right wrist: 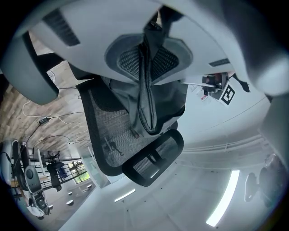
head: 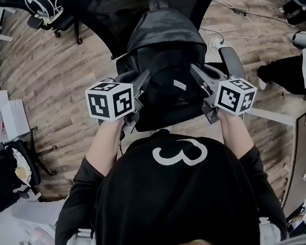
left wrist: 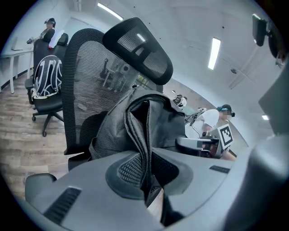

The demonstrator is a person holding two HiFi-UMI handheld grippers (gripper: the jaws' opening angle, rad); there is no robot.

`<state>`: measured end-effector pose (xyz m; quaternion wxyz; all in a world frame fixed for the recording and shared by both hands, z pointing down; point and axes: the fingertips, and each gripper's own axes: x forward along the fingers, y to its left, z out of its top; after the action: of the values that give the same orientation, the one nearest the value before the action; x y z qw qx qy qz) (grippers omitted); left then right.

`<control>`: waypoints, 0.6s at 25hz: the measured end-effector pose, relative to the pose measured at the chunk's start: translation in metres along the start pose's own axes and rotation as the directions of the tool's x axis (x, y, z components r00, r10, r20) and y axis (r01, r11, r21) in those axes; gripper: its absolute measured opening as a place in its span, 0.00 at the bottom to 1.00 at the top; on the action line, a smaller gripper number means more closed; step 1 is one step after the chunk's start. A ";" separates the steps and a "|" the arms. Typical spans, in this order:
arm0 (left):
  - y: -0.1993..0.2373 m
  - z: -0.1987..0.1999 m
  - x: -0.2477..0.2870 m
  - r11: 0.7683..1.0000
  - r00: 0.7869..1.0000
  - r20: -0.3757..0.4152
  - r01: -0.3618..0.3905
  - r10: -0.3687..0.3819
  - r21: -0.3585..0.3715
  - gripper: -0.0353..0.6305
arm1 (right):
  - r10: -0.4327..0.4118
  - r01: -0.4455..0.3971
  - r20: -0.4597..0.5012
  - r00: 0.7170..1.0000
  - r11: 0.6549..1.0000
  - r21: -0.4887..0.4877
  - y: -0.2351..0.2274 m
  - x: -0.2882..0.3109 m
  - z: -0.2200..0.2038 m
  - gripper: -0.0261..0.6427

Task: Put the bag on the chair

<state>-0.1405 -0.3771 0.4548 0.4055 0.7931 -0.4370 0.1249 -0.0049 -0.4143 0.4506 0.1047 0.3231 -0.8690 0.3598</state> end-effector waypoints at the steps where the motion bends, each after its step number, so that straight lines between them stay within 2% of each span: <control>1: 0.002 0.000 0.003 1.000 1.000 -0.002 -0.003 0.003 0.000 0.12 | -0.002 0.002 -0.002 1.000 1.000 0.002 -0.004 0.002 -0.001 0.12; 15: 0.037 -0.003 0.044 0.999 0.999 -0.017 -0.041 0.041 0.018 0.12 | -0.050 0.050 -0.038 0.998 0.999 0.018 -0.042 0.040 -0.009 0.12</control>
<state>-0.1437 -0.4114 0.5002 0.3995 0.7865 -0.4485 0.1438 -0.0093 -0.4500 0.4976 0.1272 0.3388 -0.8551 0.3711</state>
